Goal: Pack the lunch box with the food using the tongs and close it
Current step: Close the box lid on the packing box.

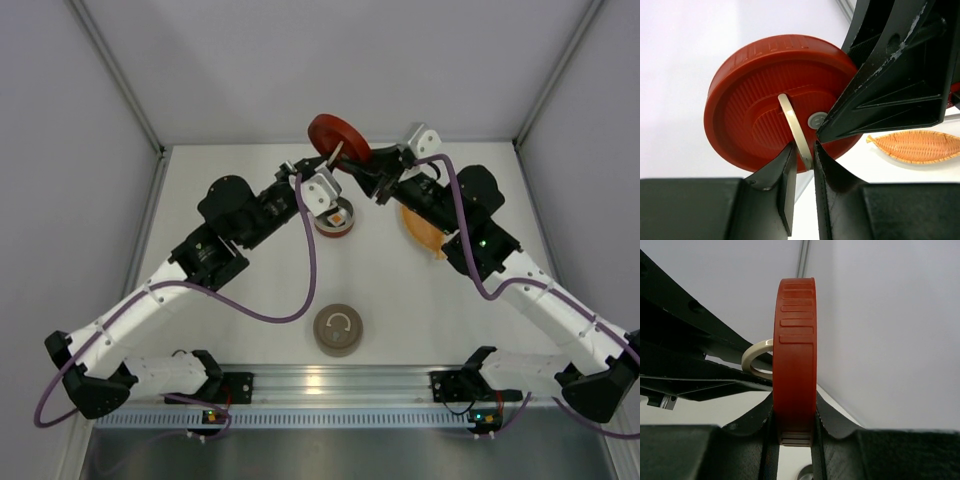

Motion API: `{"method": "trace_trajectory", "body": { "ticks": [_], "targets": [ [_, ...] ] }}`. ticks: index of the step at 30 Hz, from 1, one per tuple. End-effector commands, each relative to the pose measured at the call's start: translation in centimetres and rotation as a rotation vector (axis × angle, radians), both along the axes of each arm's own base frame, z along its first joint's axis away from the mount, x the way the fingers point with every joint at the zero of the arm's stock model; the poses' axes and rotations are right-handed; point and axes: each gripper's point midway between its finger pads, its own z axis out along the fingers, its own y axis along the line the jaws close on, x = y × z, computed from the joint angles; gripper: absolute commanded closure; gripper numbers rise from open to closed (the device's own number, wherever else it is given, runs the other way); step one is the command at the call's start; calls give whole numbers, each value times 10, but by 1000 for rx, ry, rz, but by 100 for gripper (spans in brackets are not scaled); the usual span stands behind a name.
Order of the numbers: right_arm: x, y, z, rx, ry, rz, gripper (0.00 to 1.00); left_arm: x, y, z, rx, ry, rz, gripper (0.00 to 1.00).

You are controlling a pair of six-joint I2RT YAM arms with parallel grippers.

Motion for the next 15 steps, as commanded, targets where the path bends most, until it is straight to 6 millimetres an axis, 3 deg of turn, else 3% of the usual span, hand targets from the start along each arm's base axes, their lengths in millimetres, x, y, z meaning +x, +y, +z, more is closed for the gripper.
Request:
{"method": "trace_trajectory", "body": {
  "ticks": [1,9,12,15],
  "targets": [
    [-21,8,-1,5,39,93,100,-20,6,46,-103,-96,-57,76],
    [-24,13,-6,-1,62,128,100,-21,5,43,-96,-101,-65,75],
    [-25,14,-5,1,62,133,100,-19,3,40,-83,-95,-62,81],
    [-27,14,-4,5,65,142,100,-15,2,32,-59,-76,-50,99]
  ]
}}
